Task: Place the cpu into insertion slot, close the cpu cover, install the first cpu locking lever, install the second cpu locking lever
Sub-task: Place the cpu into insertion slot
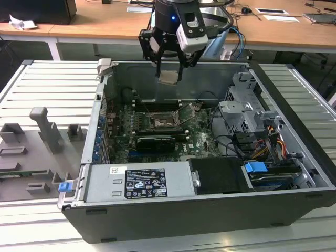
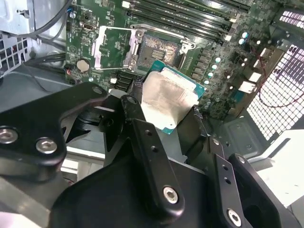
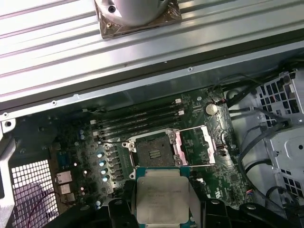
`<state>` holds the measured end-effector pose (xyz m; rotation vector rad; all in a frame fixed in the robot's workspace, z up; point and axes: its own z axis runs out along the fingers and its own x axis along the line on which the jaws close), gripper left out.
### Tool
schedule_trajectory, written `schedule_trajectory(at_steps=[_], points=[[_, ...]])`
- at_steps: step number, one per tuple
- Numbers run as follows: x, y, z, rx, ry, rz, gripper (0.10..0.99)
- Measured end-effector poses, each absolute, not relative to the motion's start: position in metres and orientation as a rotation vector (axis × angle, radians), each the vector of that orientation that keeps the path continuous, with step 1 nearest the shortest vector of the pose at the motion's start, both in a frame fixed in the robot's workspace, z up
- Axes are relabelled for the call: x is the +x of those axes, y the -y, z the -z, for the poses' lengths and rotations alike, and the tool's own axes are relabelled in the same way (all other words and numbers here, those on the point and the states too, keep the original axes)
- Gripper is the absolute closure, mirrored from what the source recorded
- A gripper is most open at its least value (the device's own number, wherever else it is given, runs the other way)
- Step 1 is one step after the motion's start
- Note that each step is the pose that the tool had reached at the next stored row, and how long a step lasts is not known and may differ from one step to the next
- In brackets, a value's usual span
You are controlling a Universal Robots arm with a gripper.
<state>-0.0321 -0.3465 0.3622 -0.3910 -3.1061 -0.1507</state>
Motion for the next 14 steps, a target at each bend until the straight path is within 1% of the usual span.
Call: schedule_trajectory(at_steps=[6, 14], points=[[-0.0338, 0.3465, -0.3606, -0.5, 3.094, 0.151, 0.549], [-0.0338, 0.3465, -0.3576, -0.506, 3.093, 0.15, 0.549]])
